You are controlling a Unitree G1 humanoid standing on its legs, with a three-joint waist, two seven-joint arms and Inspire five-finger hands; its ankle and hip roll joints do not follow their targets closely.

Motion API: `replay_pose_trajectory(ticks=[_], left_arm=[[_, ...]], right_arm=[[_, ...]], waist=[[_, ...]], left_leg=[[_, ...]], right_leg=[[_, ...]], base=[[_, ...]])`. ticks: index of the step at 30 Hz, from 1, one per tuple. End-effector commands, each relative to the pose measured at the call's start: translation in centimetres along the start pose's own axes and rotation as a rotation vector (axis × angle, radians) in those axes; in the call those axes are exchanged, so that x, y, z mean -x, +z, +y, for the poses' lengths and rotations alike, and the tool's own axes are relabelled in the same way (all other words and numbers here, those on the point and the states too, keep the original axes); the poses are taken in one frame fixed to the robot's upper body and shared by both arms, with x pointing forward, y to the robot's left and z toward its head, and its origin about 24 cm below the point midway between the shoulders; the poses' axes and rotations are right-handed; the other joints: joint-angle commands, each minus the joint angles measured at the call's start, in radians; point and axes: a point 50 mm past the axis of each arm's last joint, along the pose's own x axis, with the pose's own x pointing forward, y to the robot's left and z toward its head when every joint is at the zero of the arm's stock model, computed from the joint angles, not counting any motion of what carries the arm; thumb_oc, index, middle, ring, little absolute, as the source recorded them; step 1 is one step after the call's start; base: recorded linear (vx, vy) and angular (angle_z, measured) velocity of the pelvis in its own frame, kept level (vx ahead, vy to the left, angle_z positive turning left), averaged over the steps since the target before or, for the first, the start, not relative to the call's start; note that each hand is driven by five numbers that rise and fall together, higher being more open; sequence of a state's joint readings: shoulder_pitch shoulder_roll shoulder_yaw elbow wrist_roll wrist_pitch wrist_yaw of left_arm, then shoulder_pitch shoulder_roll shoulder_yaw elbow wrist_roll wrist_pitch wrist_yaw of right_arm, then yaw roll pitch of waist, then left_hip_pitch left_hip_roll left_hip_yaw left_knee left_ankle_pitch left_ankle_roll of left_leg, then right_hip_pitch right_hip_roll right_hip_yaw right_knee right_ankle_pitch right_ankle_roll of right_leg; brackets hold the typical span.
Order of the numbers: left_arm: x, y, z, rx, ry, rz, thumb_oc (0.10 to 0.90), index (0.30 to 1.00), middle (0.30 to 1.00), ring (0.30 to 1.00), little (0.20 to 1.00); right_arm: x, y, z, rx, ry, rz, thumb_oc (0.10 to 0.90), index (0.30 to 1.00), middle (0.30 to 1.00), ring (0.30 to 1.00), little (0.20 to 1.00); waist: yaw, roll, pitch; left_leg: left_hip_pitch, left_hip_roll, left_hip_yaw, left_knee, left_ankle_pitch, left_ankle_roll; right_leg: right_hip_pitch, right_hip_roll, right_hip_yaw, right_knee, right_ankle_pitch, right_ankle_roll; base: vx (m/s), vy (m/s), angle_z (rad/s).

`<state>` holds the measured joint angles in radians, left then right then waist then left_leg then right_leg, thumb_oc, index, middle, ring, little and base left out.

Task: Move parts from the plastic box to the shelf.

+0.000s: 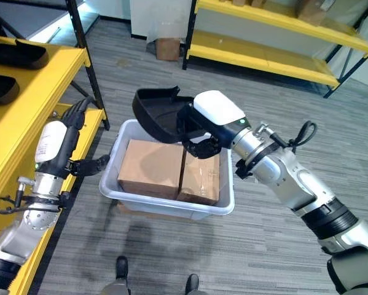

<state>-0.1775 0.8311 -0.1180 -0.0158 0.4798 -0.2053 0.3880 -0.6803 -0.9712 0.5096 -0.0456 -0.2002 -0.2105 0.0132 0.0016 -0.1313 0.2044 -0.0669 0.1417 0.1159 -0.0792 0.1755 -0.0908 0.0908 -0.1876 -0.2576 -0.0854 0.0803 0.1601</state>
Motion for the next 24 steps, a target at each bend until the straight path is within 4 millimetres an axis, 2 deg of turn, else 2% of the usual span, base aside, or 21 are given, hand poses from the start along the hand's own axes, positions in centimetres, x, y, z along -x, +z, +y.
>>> replay_pose_trajectory(ticks=[1, 10, 24], left_arm=[[-1.6, 2.5, 1.9, -0.154, 0.136, -0.226, 0.900, 1.000, 1.000, 1.000, 1.000], [-2.5, 3.9, 2.4, -0.231, 0.178, -0.315, 0.900, 1.000, 1.000, 1.000, 1.000], [-4.2, 6.4, 1.5, -0.277, 0.204, -0.437, 0.900, 1.000, 1.000, 1.000, 1.000]], right_arm=[[-2.2, 2.8, -3.1, -0.043, -0.166, -0.163, 0.400, 0.300, 0.300, 0.300, 0.300], [-2.6, 3.2, -2.6, -0.053, -0.159, -0.174, 0.400, 0.300, 0.300, 0.300, 0.300], [-3.8, 4.3, -2.3, -0.060, -0.176, -0.216, 0.400, 0.300, 0.300, 0.300, 0.300]], waist=[[-0.014, -0.003, -0.178], [-0.030, 0.000, -0.196], [-0.047, -0.005, -0.202]], left_leg=[[0.090, 0.055, 0.008, 0.000, -0.084, -0.015], [0.102, 0.056, 0.017, -0.001, -0.092, -0.012], [0.111, 0.058, 0.029, -0.001, -0.101, -0.010]], right_leg=[[-0.064, -0.021, 0.080, 0.052, 0.024, 0.053], [-0.062, -0.018, 0.096, 0.050, 0.022, 0.051], [-0.060, -0.017, 0.110, 0.046, 0.020, 0.051]], base=[[0.04, -0.001, -0.15], [0.02, 0.005, -0.04], [0.00, 0.001, 0.00]])
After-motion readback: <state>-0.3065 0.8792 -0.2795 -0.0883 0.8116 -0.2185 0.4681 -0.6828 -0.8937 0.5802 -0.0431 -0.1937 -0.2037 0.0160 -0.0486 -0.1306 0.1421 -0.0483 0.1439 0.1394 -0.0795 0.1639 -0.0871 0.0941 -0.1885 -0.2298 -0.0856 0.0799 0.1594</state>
